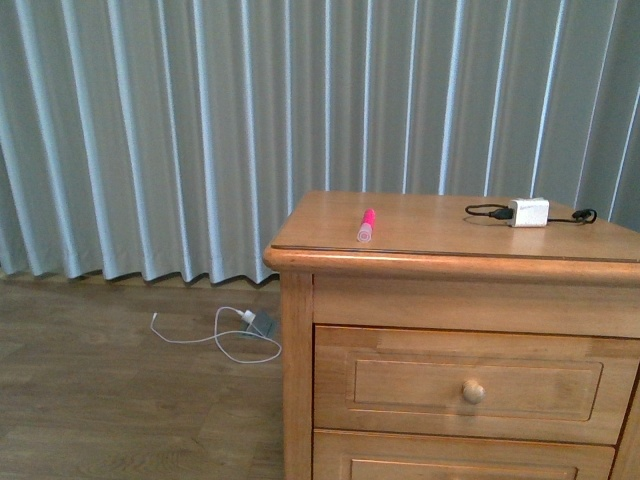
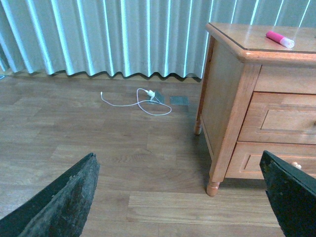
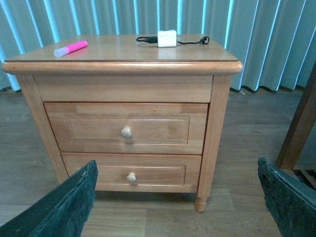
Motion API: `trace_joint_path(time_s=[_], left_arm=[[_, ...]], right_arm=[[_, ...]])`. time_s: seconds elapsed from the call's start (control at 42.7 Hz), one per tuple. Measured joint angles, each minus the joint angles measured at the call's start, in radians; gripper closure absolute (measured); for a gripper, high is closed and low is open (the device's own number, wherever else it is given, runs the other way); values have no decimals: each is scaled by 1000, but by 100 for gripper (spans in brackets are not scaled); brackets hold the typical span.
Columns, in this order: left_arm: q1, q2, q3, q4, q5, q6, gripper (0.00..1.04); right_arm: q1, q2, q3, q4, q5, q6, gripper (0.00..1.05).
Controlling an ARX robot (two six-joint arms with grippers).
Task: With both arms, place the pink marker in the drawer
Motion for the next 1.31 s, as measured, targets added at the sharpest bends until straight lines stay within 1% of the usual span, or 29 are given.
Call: trace_joint_path(time_s=[0.82,0.89,0.984,1.03,1.054,1.124,1.311], left_arm=[[0,0,0,0,0,0,6],[0,0,0,0,0,0,6],[0,0,0,0,0,0,6],[0,0,0,0,0,0,6],[0,0,0,0,0,0,6],[0,0,0,0,0,0,6],[0,0,0,0,0,0,6]], right_arm=[[0,1,0,-1,-1,0,9],[-13,70,48,-130,-47,-35,9],[-18,182,75,-138,-54,-46,9],[-16,242,92,-138,-75,-39,9],[-10,290,105,-134,-83,-35,9],[22,429,117,-53,-72,-35,9],[80,800,201,217,-60,-21,9]])
